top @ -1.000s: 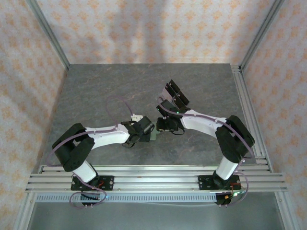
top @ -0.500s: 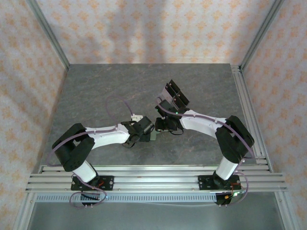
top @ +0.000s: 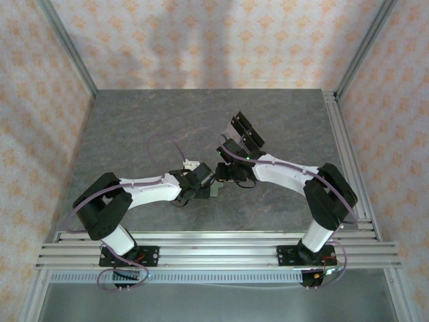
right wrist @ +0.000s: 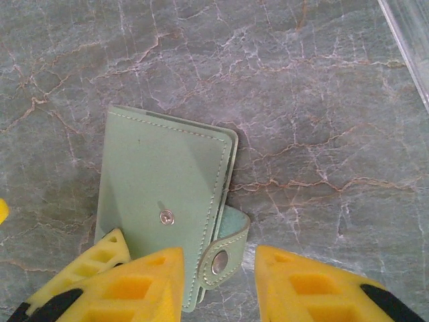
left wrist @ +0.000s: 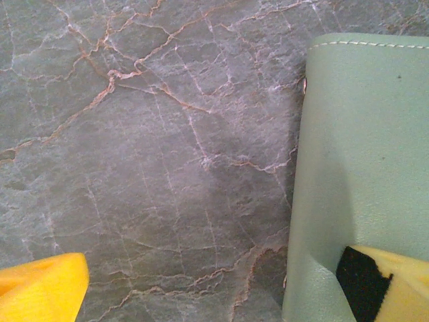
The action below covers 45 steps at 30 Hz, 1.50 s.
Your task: Put the credit cards into the card holder
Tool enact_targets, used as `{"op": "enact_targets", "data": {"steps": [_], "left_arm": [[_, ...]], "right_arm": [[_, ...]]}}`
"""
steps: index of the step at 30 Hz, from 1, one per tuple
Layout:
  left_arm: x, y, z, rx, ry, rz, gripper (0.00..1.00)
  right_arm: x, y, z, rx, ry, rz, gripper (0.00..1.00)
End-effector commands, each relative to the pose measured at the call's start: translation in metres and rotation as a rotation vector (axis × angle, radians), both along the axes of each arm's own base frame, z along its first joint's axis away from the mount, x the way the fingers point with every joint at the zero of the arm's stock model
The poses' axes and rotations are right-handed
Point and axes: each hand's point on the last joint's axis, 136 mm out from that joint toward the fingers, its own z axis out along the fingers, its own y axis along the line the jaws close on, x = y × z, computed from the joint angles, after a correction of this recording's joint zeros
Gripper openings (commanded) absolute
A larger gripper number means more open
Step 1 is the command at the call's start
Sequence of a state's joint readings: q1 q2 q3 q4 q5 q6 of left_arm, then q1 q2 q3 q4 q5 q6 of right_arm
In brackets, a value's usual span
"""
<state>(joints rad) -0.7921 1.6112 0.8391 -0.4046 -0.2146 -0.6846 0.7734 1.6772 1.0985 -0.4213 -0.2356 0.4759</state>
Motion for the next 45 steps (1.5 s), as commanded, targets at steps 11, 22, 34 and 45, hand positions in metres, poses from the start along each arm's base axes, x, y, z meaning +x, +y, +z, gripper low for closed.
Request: {"op": "enact_targets", "data": {"steps": [11,22,34,45], "left_arm": [[-0.01,0.006,-0.011,0.034,0.035,0.006,0.99],[-0.011,0.007,-0.012,0.035,0.037,0.004,0.99],[-0.011,0.006,-0.012,0.035,0.037,0.004,0.99],[-0.01,0.005,-0.011,0.034,0.033,0.003,0.99]], "right_arm": [[0.0,0.001,-0.017,-0.033,0.021,0.0,0.25],[0.002,-0.002,-0.002,-0.027,-0.011,-0.006,0.21],[0.002,-0.003,0.002,-0.032,-0.017,-0.004,0.16],[0.001,-0.006,0.001,-0.044,-0.016,-0.002,0.11]]}}
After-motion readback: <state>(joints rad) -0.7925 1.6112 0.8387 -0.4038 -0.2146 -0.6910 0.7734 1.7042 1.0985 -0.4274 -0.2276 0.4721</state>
